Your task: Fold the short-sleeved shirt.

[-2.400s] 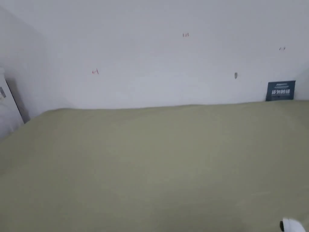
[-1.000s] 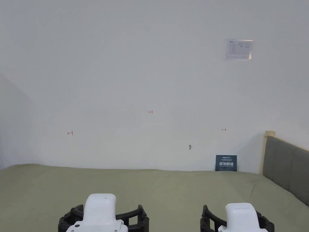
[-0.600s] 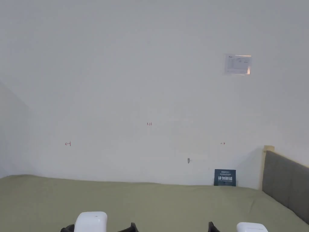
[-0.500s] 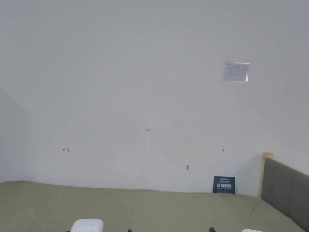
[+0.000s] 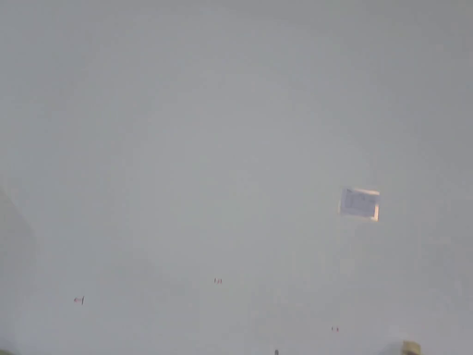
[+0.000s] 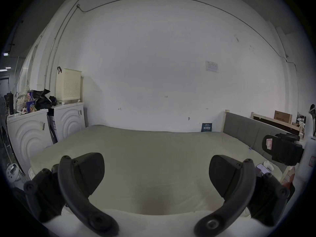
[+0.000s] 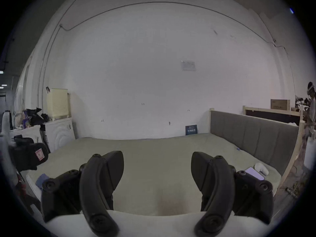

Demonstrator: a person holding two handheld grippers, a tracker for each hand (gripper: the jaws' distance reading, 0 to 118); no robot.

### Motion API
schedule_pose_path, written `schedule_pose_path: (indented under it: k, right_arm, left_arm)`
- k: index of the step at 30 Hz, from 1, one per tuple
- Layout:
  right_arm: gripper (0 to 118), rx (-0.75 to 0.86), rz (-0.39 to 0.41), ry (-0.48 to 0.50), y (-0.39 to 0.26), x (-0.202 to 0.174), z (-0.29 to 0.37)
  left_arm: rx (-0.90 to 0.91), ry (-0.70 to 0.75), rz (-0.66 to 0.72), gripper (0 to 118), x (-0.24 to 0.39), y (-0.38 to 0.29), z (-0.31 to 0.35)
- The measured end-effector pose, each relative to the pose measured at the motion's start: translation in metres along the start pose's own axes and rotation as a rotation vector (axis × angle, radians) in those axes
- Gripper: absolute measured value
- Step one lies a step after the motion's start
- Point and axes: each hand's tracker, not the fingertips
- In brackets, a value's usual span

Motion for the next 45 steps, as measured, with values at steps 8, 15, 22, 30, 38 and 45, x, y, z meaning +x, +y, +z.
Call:
schedule_pose_path:
  k: [8,15,22,30,38,45]
  right_arm:
    - [85,-0.019,0.006,-0.022,-0.006,0.002,-0.004]
    - [85,-0.044,0.049,0.012,-0.008,-0.01,-0.012]
    - [85,-0.072,0.041,-0.004,0.005,-0.017,-0.021]
    - [85,-0.087,-0.075,0.068,0.027,-0.005,-0.019]
    - [85,-0.101,-0.057,-0.015,0.03,0.0,-0.024]
    - [85,-0.114,-0.029,-0.007,0.027,-0.006,-0.03]
  left_arm:
    - [-0.004,-0.027,-0.002,118,-0.002,0.008,0.001]
    - [-0.021,-0.014,0.015,118,-0.003,0.007,0.0]
    - [-0.036,-0.019,0.017,118,-0.001,0.009,0.0]
    - [-0.029,-0.013,0.025,118,-0.002,0.017,-0.002]
    - [-0.033,-0.026,-0.001,118,0.003,0.023,-0.002]
    - [-0.043,-0.03,-0.001,118,0.001,0.021,-0.003]
